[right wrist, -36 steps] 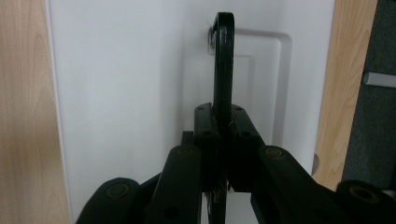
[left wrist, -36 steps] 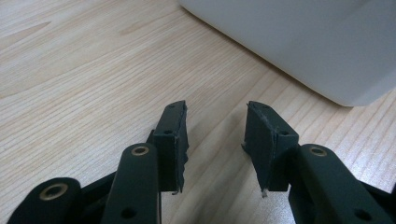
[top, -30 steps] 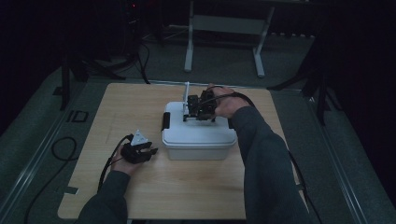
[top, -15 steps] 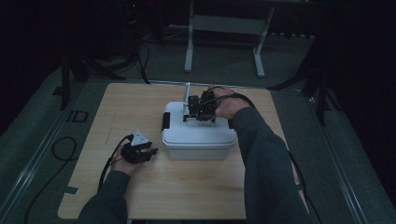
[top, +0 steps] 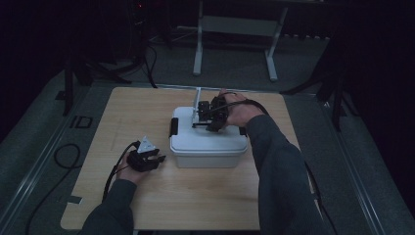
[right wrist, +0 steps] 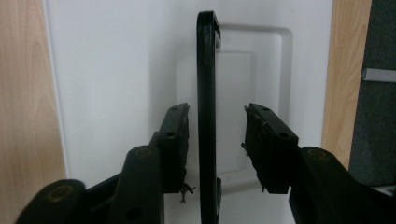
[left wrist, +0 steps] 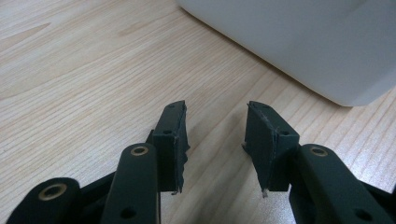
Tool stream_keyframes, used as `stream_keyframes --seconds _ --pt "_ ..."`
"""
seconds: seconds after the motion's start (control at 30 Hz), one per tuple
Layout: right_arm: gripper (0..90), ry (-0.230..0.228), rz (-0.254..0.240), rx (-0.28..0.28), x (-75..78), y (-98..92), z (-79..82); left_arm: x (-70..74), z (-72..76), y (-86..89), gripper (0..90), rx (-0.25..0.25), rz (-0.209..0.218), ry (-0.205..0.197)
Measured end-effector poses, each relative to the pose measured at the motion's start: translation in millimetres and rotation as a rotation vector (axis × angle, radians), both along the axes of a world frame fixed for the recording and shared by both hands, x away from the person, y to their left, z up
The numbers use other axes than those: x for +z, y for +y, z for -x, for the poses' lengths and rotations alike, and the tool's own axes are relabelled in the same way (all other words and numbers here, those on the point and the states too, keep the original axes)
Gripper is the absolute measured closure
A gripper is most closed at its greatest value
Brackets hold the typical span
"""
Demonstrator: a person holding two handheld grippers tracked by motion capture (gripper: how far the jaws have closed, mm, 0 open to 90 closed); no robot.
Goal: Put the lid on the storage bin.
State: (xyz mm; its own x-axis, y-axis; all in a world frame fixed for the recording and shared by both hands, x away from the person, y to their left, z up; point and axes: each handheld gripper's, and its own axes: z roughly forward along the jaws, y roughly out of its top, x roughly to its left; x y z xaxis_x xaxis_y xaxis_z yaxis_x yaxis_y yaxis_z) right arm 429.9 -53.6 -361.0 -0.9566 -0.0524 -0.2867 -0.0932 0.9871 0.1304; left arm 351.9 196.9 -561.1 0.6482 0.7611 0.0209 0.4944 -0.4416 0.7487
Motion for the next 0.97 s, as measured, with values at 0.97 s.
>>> stream_keyframes --seconds 0.97 --pt "37.5 -0.012 -0.132 -0.093 17.9 -36.8 -2.4 -0.1 -0.3 0.2 57.0 0.003 0.002 0.002"
